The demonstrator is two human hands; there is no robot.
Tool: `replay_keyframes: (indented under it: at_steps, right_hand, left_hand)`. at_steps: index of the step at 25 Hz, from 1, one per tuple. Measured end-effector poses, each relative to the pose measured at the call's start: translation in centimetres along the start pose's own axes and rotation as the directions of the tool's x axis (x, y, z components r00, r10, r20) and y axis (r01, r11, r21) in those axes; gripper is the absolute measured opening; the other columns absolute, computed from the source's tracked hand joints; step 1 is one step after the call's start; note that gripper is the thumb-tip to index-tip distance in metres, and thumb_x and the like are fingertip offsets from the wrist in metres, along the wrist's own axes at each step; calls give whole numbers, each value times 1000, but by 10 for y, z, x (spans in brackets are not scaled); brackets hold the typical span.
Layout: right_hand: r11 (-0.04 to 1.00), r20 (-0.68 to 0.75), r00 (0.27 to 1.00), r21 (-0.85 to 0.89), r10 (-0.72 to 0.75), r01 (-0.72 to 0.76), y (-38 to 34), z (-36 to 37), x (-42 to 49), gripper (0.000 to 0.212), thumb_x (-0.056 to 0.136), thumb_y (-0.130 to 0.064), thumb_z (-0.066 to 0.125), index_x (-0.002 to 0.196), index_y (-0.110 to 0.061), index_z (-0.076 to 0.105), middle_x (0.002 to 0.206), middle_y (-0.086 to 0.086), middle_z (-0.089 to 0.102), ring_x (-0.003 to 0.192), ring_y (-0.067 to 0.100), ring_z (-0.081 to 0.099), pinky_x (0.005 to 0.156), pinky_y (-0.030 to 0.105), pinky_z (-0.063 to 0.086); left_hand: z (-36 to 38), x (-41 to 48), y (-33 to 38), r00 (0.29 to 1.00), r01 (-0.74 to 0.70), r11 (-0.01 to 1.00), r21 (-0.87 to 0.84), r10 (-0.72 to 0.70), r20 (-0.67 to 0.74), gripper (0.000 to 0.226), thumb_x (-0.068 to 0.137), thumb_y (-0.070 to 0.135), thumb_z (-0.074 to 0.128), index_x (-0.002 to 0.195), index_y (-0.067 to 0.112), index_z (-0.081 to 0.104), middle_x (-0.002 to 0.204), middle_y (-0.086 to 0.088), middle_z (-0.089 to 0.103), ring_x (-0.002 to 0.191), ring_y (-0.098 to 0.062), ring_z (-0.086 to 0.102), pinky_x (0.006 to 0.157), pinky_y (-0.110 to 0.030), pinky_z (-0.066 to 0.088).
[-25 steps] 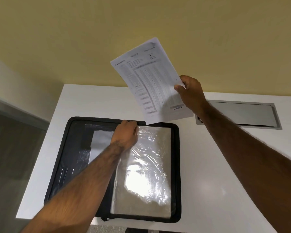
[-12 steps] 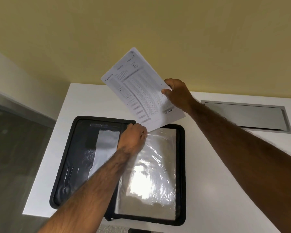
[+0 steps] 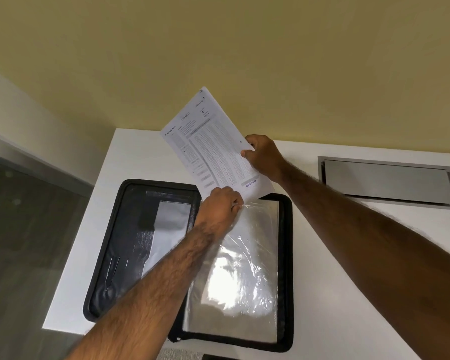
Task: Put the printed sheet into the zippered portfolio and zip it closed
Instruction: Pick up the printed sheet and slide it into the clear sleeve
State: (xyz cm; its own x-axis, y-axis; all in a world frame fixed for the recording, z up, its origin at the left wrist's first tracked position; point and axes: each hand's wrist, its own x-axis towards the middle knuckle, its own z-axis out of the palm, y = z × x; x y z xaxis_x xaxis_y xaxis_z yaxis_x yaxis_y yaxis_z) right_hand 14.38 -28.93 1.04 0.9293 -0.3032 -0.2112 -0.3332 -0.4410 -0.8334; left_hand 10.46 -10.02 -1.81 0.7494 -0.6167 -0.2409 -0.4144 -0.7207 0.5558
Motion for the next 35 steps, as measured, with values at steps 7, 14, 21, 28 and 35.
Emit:
replay_keyframes:
  at_steps: [7,14,21,28,35]
  right_hand:
    - [996,-31,997,63,69,-67,12,4,-5,22,86,-8,62,107,-8,70,96,1,68,81,18,62,60,19,41]
    - [988,-56,993,126,100,-93,20,2,-9,26,89,-6,60,113,-5,68,108,9,72,91,28,70,73,38,57]
    - [987,-82,989,114,120,-111,24,3,-16,24,90,-5,56,111,-6,68,104,4,70,87,23,69,67,30,56]
    - [991,-118,985,60,129,-122,33,7,-17,24,90,-3,54,111,-5,68,108,7,70,92,24,67,68,24,48]
    - [986,-116,979,28,165,-162,38,7,-17,28,90,-2,53,114,-2,66,110,11,70,90,26,67,63,24,51]
  left_hand:
    - [10,1,25,998,-55,998,40,56,-32,14,95,28,64,102,24,75,108,4,62,101,-17,56,79,-41,56]
    - [24,-7,52,991,-73,993,90,82,-107,16,96,28,62,99,20,75,96,2,60,87,-17,59,71,-38,57]
    - [20,-6,70,988,-82,996,45,87,-124,18,97,26,61,98,19,77,94,3,62,87,-13,59,73,-32,56]
    - [10,-3,74,977,-136,986,100,150,-154,12,93,19,65,98,15,76,100,-1,61,92,-17,56,72,-32,54]
    - [-8,13,74,978,-183,978,102,171,118,15,94,17,60,97,14,74,91,-3,72,78,-18,64,75,-39,58]
